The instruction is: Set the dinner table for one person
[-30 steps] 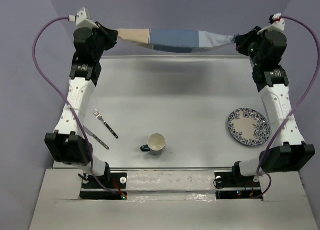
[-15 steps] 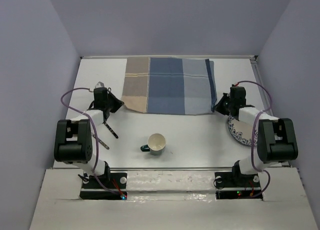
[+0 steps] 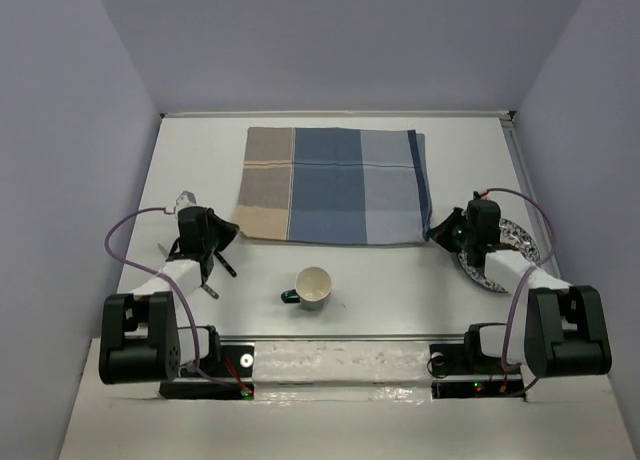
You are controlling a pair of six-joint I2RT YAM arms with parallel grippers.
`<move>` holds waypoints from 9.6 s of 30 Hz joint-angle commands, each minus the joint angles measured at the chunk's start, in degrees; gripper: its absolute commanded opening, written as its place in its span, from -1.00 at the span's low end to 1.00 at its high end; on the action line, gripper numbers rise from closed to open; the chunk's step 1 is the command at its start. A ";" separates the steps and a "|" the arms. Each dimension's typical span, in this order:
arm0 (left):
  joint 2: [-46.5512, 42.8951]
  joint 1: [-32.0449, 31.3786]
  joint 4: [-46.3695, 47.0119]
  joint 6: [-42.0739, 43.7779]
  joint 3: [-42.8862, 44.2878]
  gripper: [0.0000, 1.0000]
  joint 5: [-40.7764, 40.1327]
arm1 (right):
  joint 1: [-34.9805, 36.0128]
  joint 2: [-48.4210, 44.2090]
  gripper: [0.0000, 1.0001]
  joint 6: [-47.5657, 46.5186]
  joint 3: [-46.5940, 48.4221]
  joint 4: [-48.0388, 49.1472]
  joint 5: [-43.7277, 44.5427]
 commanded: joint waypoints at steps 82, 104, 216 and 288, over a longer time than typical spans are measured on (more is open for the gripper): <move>-44.10 -17.69 -20.26 29.54 16.22 0.98 -6.49 | 60.44 14.31 -1.00 -11.46 40.14 -29.49 23.21; -46.03 -27.09 -22.46 30.77 17.10 0.98 -11.67 | 8.95 34.24 -1.00 -19.55 75.11 -27.47 19.44; 93.88 -63.22 -45.93 17.23 140.14 0.42 0.61 | 4.72 -53.72 -0.06 -11.02 29.17 -31.52 3.80; 4.79 -26.66 -6.16 1.44 52.03 -1.00 14.69 | 4.72 -41.50 0.21 -12.52 31.28 -32.84 -3.85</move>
